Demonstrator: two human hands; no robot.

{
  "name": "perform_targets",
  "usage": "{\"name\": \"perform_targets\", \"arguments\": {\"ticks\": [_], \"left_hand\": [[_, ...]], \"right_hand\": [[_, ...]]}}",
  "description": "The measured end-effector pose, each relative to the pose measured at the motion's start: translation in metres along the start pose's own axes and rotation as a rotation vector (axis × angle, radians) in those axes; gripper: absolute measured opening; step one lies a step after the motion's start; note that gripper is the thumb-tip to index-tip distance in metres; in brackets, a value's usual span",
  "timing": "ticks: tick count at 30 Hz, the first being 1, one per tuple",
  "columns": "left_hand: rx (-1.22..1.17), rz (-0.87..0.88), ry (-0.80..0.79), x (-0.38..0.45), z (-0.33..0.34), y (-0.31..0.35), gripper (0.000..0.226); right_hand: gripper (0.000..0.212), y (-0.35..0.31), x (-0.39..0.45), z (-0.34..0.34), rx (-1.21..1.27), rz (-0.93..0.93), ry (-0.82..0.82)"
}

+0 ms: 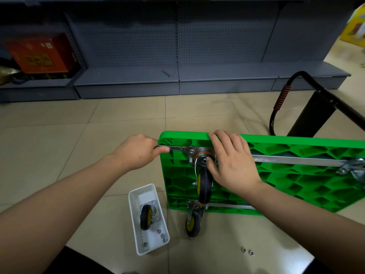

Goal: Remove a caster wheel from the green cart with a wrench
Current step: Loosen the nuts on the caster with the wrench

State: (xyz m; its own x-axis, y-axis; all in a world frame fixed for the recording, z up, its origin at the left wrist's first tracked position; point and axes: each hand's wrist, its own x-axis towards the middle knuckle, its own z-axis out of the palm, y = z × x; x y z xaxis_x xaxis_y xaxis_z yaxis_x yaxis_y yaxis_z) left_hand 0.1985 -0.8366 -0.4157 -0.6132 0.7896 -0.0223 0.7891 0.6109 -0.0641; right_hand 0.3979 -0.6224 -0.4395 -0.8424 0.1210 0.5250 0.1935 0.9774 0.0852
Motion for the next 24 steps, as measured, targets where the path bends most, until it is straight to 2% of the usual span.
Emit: {"name": "perform_targets", "arguments": {"ticks": [10, 21, 24], "left_hand": [[-0.008, -0.027, 0.063, 0.000, 0.010, -0.001, 0.059], [-0.496, -0.177, -0.003, -0.012, 0.046, 0.018, 0.058], [-0.534, -0.215, 0.002, -0.014, 0.053, 0.023, 0.057]], "right_hand": [[0.063, -0.004, 0.000, 0.002, -0.019, 0.014, 0.024], [0.063, -0.006, -0.001, 0.002, -0.025, 0.021, 0.057], [0.064, -0.006, -0.001, 0.002, -0.028, 0.019, 0.050]]}}
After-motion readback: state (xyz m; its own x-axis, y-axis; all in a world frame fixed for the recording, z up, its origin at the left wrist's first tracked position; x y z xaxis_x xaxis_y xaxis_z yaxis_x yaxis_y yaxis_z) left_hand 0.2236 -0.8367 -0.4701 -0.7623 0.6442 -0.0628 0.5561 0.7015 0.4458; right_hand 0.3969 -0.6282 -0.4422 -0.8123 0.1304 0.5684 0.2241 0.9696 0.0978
